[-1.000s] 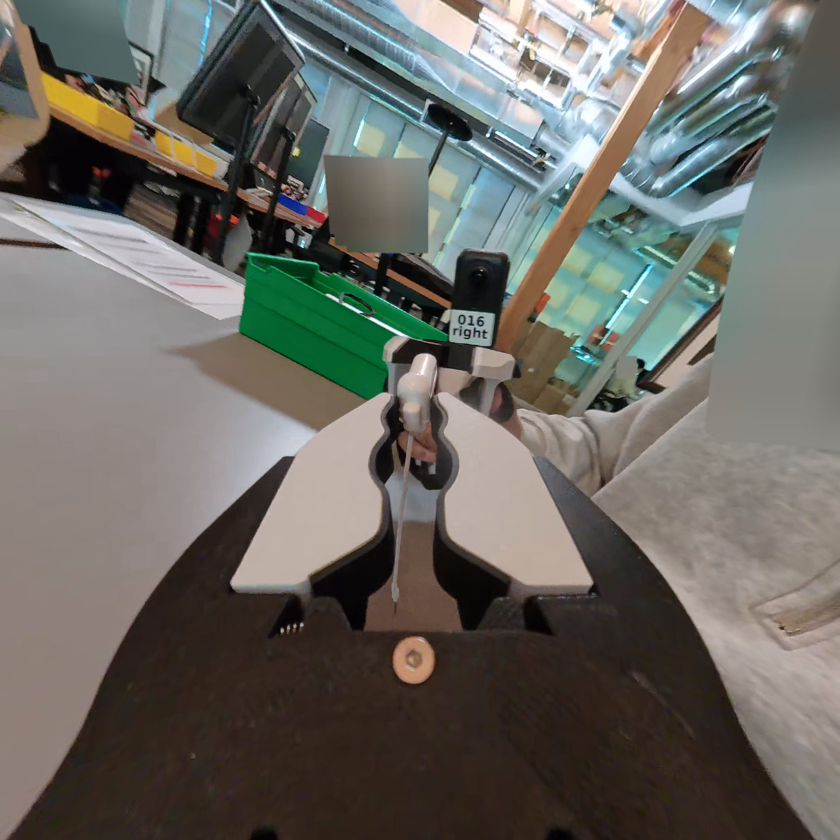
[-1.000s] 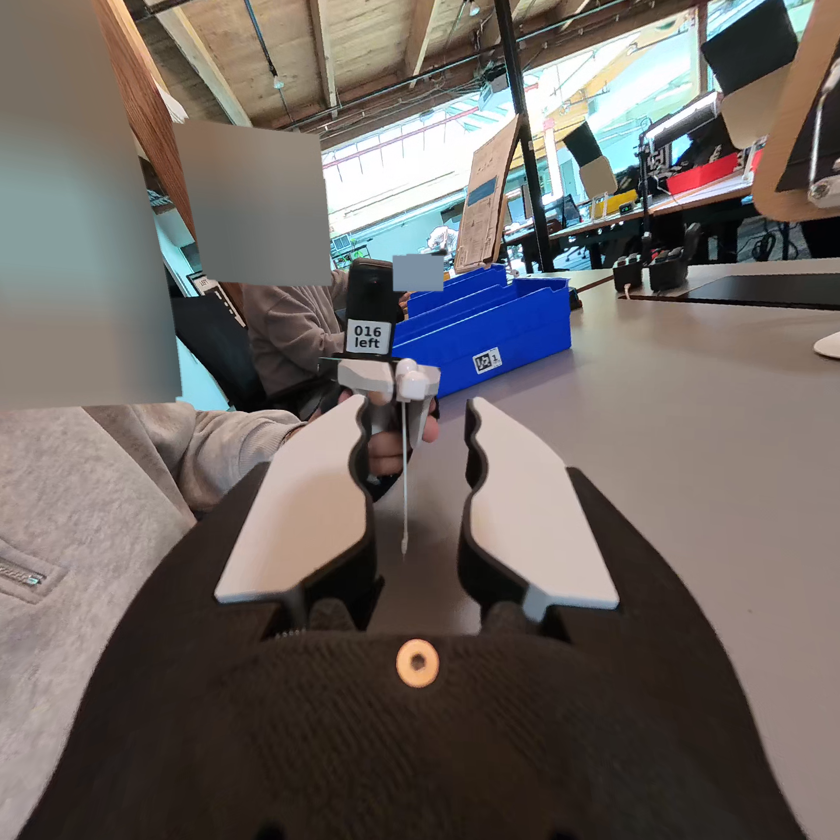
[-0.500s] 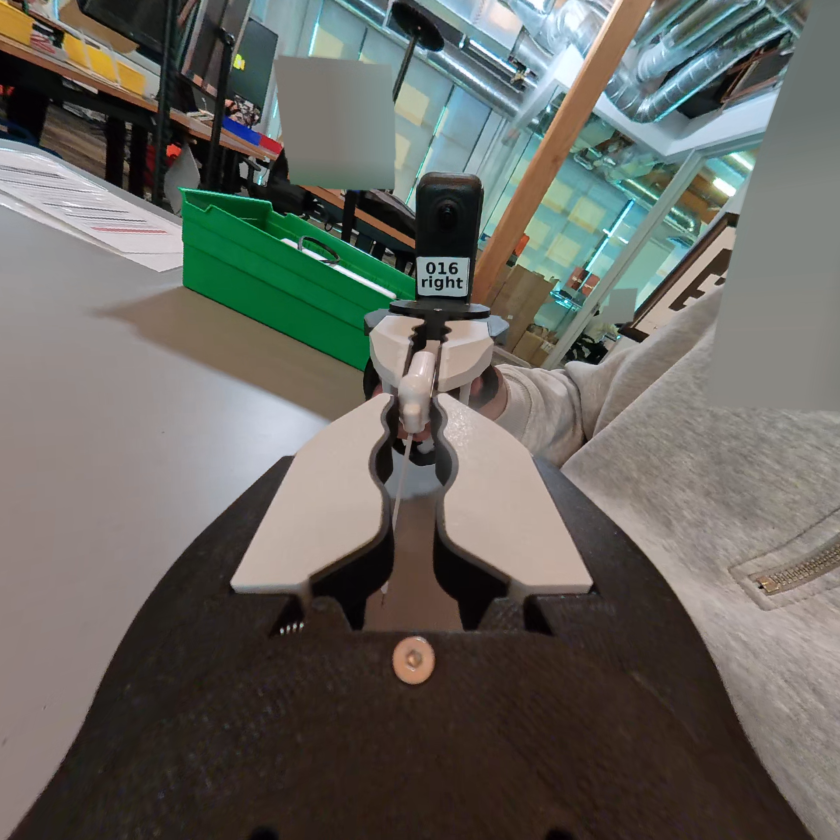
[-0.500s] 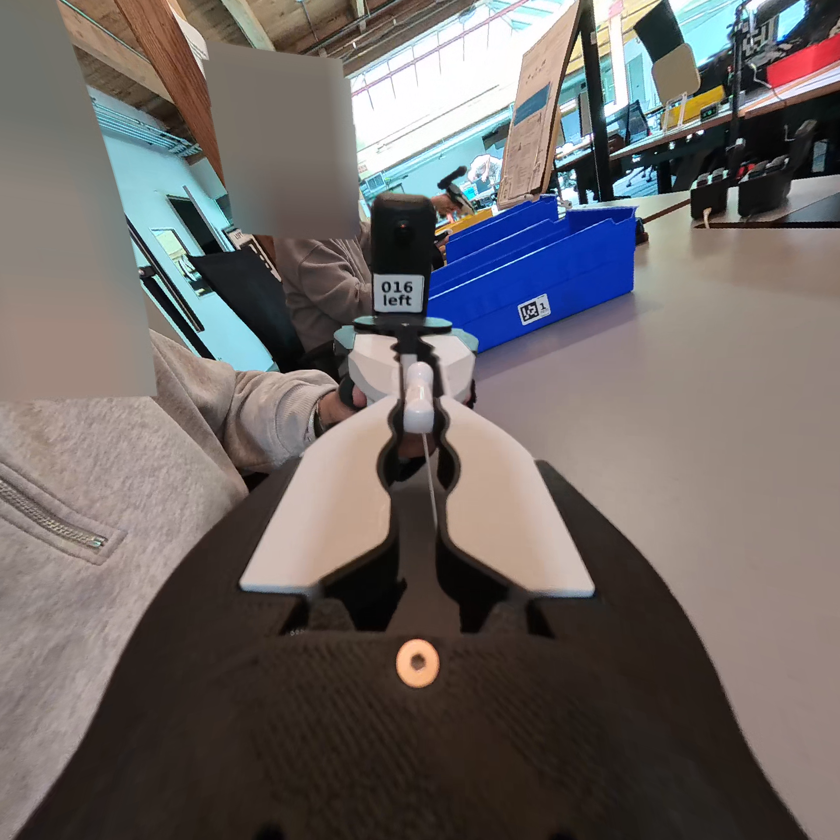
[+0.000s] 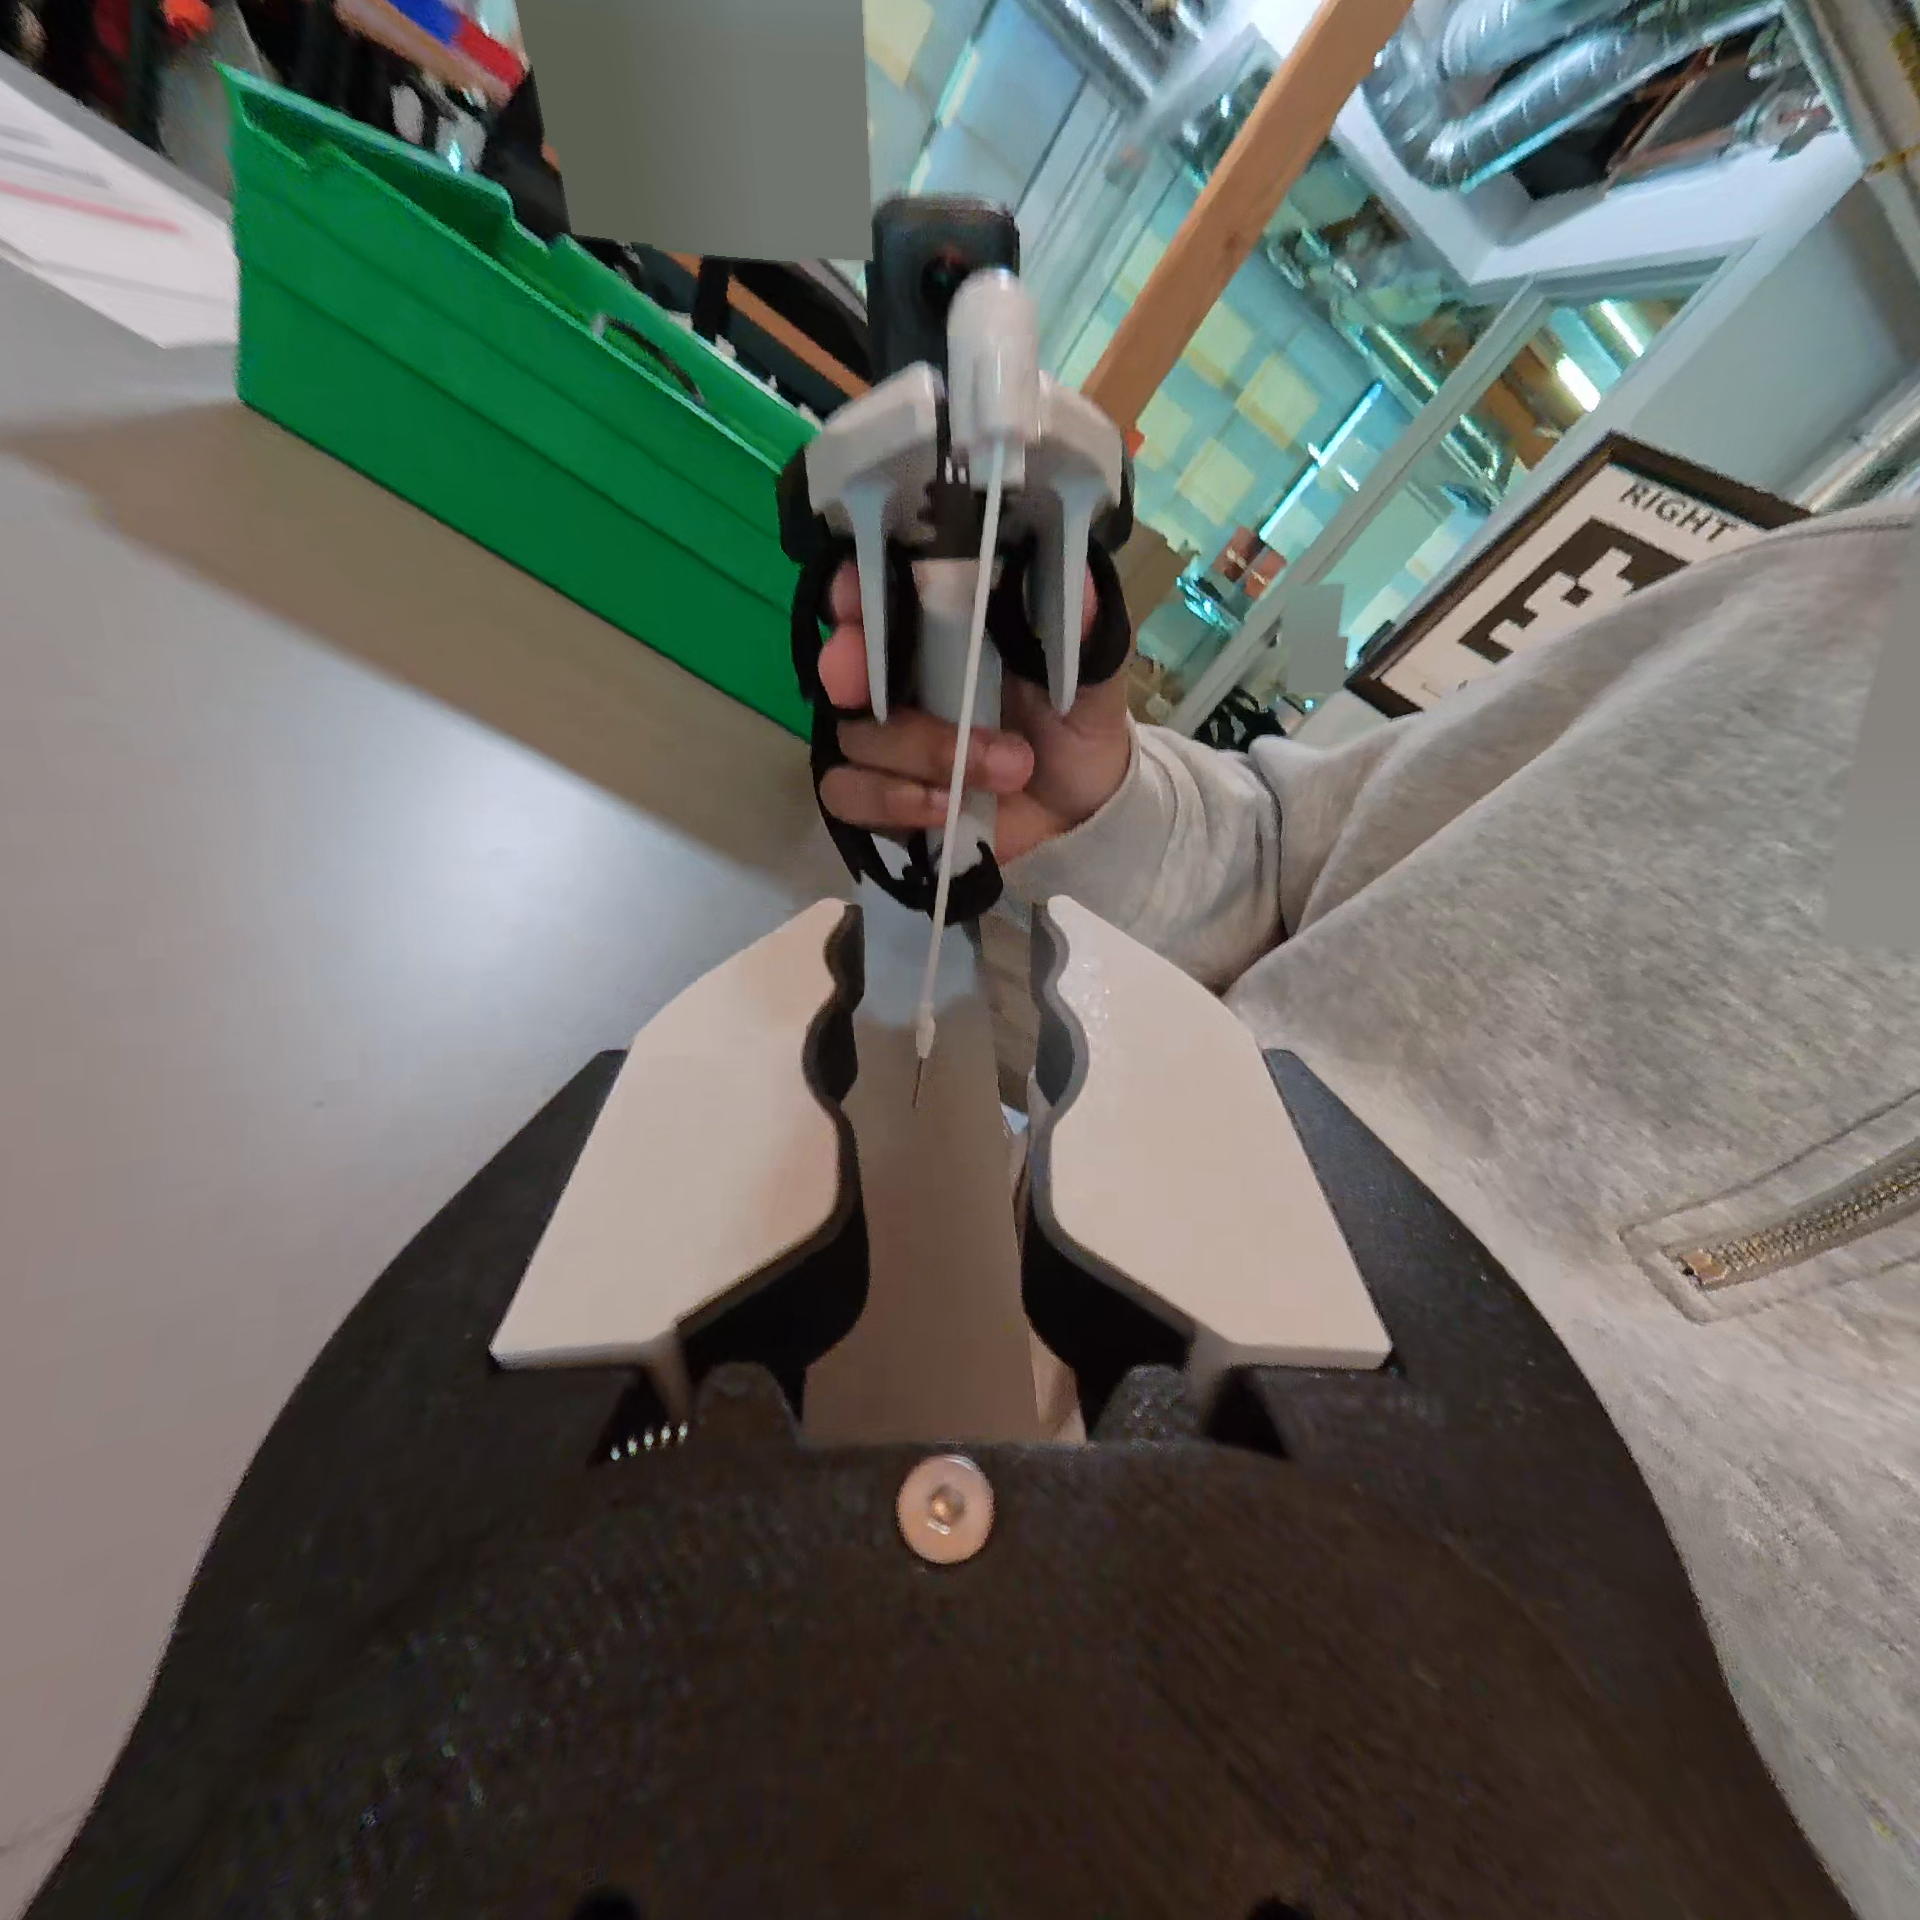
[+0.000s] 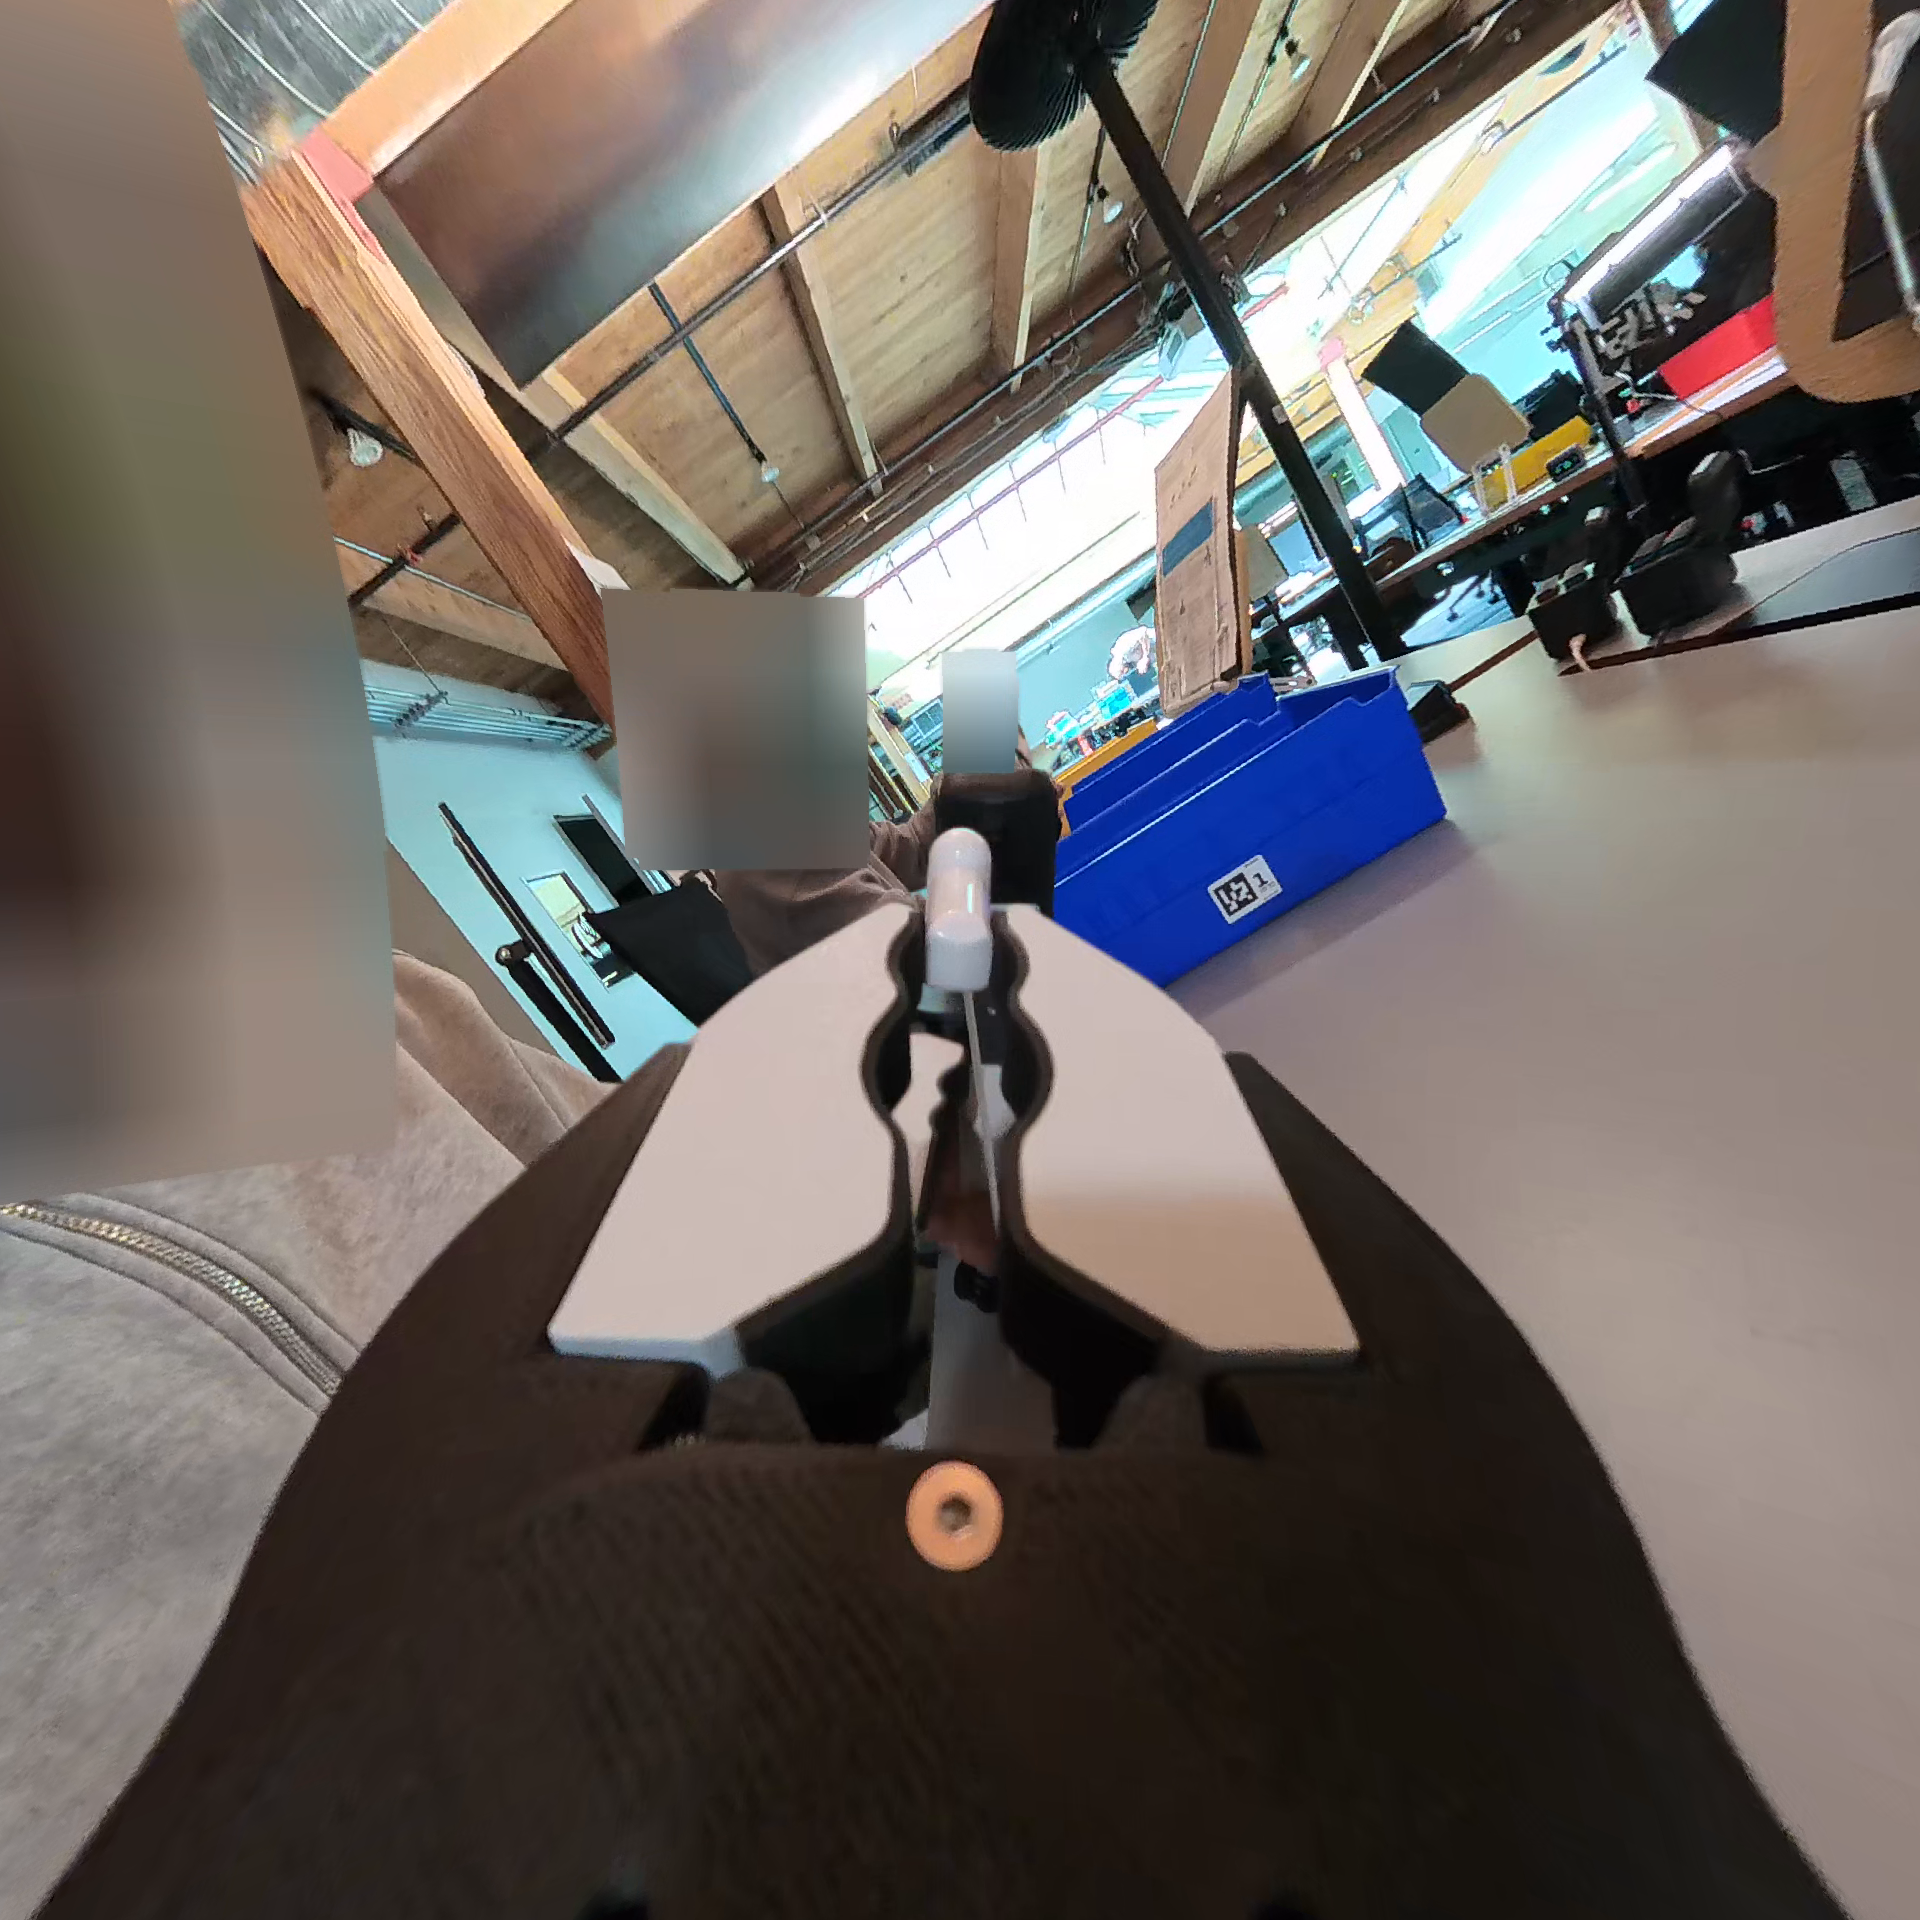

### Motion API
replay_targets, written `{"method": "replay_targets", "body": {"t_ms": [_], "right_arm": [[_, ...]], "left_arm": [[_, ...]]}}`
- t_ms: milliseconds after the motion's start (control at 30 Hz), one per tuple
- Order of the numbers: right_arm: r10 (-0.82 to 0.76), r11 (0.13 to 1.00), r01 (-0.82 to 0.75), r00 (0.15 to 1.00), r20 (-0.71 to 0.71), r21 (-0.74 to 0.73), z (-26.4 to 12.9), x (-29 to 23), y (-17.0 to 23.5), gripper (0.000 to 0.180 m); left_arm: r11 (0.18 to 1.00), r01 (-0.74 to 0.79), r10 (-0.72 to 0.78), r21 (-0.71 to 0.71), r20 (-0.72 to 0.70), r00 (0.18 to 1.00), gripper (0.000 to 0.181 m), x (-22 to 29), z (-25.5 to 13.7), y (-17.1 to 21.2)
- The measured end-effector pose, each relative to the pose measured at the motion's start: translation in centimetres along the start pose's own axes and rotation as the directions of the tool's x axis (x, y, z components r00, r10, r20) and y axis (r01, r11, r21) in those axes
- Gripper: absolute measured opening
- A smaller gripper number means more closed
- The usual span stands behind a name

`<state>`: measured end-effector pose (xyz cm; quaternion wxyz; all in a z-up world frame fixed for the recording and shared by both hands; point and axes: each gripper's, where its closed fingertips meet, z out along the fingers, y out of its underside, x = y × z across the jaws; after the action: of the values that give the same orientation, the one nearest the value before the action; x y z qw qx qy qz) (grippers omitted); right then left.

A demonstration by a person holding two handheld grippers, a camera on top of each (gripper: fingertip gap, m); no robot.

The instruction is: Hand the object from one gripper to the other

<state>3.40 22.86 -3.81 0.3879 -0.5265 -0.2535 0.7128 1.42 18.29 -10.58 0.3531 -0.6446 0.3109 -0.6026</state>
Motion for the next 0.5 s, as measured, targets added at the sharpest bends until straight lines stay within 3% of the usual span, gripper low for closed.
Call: {"method": "replay_targets", "body": {"t_ms": [233, 400, 500], "right_arm": [[-0.019, 1.0, 0.018, 1.0, 0.015, 0.016, 0.1, -0.5, -0.3, 0.012], [-0.025, 1.0, 0.024, 0.999, 0.023, 0.02, 0.2, -0.7, -0.4, 0.012], [-0.034, 0.999, 0.033, 0.999, 0.039, 0.03, 0.3, -1.1, -0.4, 0.012]], "left_arm": [[0.994, 0.015, -0.017, -0.11, -0.014, 1.0, 0.026, 0.1, 1.2, 2.2], [0.993, -0.012, 0.01, -0.12, -0.014, 1.0, 0.004, 0.4, 1.3, 2.4], [0.994, -0.035, 0.035, -0.099, 0.0, 0.999, 0.002, 0.3, 1.1, 1.9]]}}
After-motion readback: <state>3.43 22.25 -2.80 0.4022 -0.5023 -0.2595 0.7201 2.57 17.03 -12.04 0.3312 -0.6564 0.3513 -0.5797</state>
